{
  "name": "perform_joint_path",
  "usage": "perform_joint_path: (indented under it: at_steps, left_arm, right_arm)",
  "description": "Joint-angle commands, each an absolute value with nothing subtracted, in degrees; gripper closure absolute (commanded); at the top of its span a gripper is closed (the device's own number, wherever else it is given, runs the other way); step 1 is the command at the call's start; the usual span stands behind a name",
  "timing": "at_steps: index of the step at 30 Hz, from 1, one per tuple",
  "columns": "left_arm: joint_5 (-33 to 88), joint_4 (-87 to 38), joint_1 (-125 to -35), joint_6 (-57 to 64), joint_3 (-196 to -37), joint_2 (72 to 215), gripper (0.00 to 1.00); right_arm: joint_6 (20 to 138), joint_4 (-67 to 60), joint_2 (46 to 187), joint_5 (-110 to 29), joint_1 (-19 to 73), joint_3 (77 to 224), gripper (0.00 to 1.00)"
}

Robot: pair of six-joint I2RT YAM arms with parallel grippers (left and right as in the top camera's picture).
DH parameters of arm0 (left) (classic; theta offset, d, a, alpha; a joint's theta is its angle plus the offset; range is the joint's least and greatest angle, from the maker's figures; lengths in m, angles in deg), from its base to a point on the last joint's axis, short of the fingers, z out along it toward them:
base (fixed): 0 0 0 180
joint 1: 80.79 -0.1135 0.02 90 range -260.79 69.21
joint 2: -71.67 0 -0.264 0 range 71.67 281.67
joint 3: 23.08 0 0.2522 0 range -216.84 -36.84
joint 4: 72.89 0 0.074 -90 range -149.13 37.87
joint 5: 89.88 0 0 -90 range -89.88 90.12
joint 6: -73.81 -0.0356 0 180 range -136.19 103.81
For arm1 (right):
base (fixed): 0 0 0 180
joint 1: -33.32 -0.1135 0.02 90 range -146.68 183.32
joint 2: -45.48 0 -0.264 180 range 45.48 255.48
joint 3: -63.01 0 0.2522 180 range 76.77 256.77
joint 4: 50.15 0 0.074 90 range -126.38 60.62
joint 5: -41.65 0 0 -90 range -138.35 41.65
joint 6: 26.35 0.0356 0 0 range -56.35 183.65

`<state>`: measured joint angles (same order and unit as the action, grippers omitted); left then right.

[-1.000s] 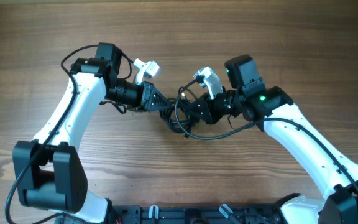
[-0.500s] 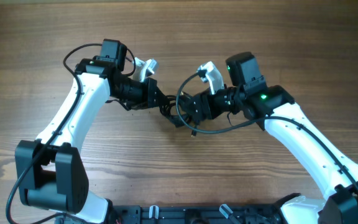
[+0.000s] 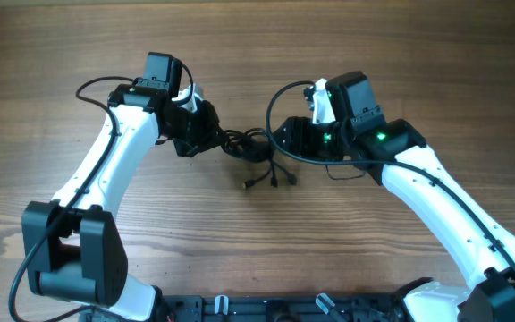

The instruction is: Untangle cables

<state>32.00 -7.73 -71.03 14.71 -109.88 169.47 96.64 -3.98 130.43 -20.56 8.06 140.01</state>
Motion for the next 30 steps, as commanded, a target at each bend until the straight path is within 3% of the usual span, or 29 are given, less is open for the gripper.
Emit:
perform_joint_path:
  at_steps: [1,9,15,16,22,25,30]
  left_arm:
    - [28.9,-7.6,-71.0,20.2,-110.2,168.3,0.96]
    - [27.7,-7.5,-67.5,43.7,-110.2,168.3,0.96]
    - [27.7,-7.5,-64.8,44.7,-110.2,168.3,0.96]
    - [27.6,-7.5,-64.5,43.7,-110.2,168.3,0.96]
    - [27.7,-5.7,-66.0,19.7,-110.2,168.3,0.96]
    - [34.6,-4.3,-68.7,3.2,-110.3,168.3,0.96]
    - [46.5,-0.9,-72.5,-8.4,-110.3,168.3,0.96]
  right_arm:
    - [99.2,-3.7,129.5,-17.1,7.3,141.7,0.39]
    - [112.9,-6.1,129.5,-18.9,3.9,141.6,0.44]
    - [112.7,-6.7,131.2,-20.0,1.3,141.6,0.47]
    - [108.6,-7.2,131.8,-20.0,0.9,141.6,0.49]
    - [79.1,-6.9,130.4,-16.8,2.5,141.8,0.49]
    - [66.1,-5.0,127.7,-16.1,2.7,142.9,0.49]
    - [62.9,-3.6,126.9,-13.3,1.2,142.9,0.58]
